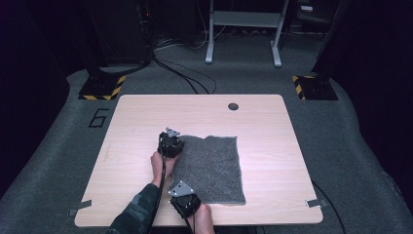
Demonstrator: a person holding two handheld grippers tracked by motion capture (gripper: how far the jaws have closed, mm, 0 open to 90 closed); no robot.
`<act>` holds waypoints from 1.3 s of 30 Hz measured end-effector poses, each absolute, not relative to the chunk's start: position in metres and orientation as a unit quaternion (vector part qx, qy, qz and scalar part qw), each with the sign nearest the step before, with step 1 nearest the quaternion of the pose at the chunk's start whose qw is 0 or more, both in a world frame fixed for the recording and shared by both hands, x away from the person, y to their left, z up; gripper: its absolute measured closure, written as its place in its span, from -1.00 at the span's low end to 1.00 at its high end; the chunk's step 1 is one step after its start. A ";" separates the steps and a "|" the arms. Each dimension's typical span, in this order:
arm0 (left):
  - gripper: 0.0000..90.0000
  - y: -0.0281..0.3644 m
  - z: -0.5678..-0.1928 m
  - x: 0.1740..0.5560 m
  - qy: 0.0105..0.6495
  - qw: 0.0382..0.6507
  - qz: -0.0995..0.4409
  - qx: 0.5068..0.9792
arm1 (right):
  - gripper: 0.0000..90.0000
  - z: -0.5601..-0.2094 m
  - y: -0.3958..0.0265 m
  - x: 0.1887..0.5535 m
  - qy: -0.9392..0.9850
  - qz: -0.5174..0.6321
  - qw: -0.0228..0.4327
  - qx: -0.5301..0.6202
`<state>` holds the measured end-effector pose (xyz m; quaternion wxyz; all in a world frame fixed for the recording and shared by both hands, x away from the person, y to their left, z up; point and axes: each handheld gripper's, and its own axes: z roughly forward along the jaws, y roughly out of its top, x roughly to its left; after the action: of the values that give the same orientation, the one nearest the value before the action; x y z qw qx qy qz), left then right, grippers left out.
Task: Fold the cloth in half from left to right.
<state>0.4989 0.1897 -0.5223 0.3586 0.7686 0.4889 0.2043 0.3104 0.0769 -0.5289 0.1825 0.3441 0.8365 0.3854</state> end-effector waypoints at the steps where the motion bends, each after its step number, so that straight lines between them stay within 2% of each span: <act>1: 0.86 0.191 -0.522 0.499 0.487 0.358 0.201 0.770 | 0.90 -0.529 0.076 0.310 0.836 0.386 0.182 0.346; 10: 0.90 0.195 -0.514 0.495 0.489 0.367 0.193 0.767 | 0.90 -0.515 0.062 0.305 0.821 0.410 0.183 0.351; 14: 0.90 0.192 -0.502 0.490 0.481 0.376 0.203 0.766 | 0.90 -0.507 0.051 0.302 0.805 0.436 0.166 0.366; 17: 0.90 0.192 -0.491 0.491 0.465 0.364 0.205 0.781 | 0.90 -0.504 0.049 0.303 0.801 0.447 0.154 0.367; 23: 0.90 0.197 -0.474 0.493 0.463 0.353 0.219 0.783 | 0.90 -0.490 0.058 0.303 0.793 0.468 0.153 0.360; 32: 0.90 0.225 -0.455 0.493 0.484 0.335 0.222 0.777 | 0.90 -0.470 0.084 0.304 0.794 0.490 0.152 0.328; 39: 0.90 0.226 -0.433 0.491 0.471 0.338 0.240 0.779 | 0.90 -0.465 0.076 0.302 0.775 0.509 0.156 0.339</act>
<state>0.4909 0.2259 -0.4331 0.3378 0.7789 0.4707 0.2402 0.3022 0.0756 -0.4653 0.1556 0.3394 0.7753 0.5095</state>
